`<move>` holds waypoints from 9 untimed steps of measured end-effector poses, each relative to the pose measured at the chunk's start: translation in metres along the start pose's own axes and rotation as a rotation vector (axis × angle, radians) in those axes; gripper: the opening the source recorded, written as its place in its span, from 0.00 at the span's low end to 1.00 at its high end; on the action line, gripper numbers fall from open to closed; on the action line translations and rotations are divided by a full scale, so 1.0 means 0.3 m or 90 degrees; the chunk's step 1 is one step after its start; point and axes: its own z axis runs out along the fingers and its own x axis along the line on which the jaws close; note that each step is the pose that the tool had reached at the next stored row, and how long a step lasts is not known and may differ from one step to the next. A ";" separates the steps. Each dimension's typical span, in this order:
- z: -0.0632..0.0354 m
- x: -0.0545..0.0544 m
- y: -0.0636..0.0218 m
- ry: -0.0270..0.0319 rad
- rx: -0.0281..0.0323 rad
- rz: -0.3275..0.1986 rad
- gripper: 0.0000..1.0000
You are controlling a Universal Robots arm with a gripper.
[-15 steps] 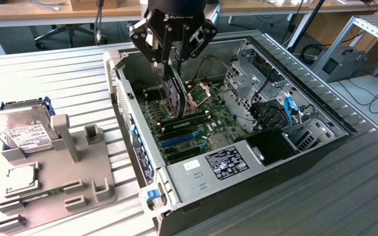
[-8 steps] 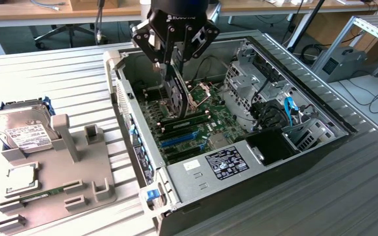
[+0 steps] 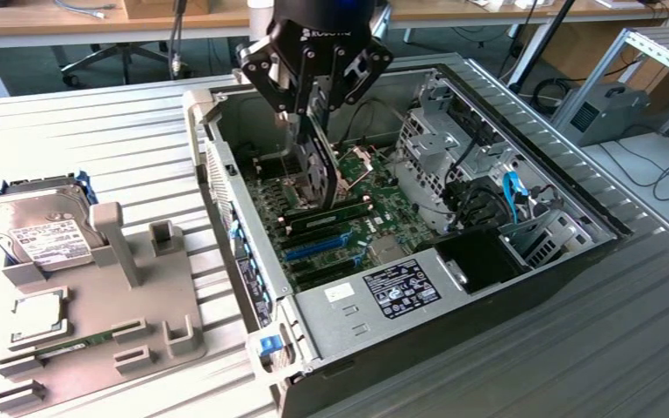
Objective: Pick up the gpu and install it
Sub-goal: 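Pick up the gpu and move the gpu toward the slot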
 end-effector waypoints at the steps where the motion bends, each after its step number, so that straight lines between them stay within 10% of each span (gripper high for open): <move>1: 0.001 -0.003 0.000 0.0000 0.0000 0.000 0.26; 9: 0.009 -0.020 0.001 0.0000 0.0000 0.000 0.26</move>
